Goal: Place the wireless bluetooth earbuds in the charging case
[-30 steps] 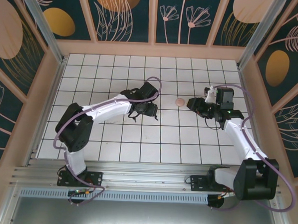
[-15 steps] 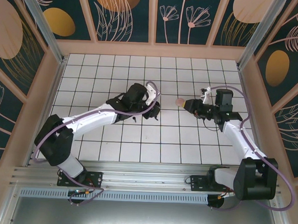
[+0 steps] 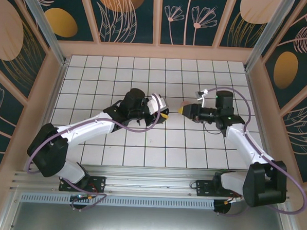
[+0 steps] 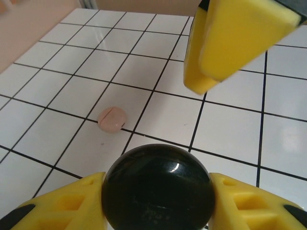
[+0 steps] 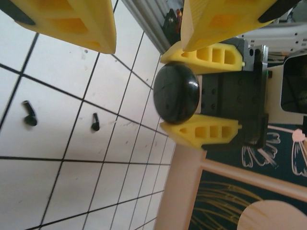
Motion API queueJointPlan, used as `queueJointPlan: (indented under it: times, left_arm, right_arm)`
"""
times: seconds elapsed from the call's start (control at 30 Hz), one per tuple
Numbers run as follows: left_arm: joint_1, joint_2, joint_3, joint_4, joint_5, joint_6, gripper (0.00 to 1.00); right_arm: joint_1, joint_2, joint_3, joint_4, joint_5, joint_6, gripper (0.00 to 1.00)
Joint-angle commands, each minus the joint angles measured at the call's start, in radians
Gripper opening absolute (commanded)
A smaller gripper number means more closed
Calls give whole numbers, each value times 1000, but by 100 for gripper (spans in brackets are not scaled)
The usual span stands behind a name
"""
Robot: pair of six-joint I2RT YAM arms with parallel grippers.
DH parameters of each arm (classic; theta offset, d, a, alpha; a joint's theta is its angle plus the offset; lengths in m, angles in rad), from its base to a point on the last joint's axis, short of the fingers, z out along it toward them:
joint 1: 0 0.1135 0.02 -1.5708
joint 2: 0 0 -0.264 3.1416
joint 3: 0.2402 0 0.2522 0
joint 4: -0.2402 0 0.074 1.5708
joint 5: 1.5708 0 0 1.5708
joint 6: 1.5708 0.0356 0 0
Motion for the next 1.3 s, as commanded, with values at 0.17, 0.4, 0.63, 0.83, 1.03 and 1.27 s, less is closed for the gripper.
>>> queueJointPlan:
  times: [0.17,0.4,0.63,0.83,1.03,1.27]
  left_arm:
    - [-3,0,27,10,24,45,35]
    - [-12,3,35,9,24,33,35]
    - [-16,10,49,3,25,24,35]
    - [-18,7,52,4,25,16,34]
    - [-18,2,56,4,21,9,34]
    - [-20,-3,62,1,24,4,37]
  right_arm:
    - [93,-24,65,14,60,-17,42]
    - [141,17,118,-16,129,-39,42]
    - [194,63,171,-60,189,-69,42]
    - [217,91,187,-85,222,-85,41]
    - [229,100,186,-84,227,-86,36]
    - [231,101,184,-78,228,-92,24]
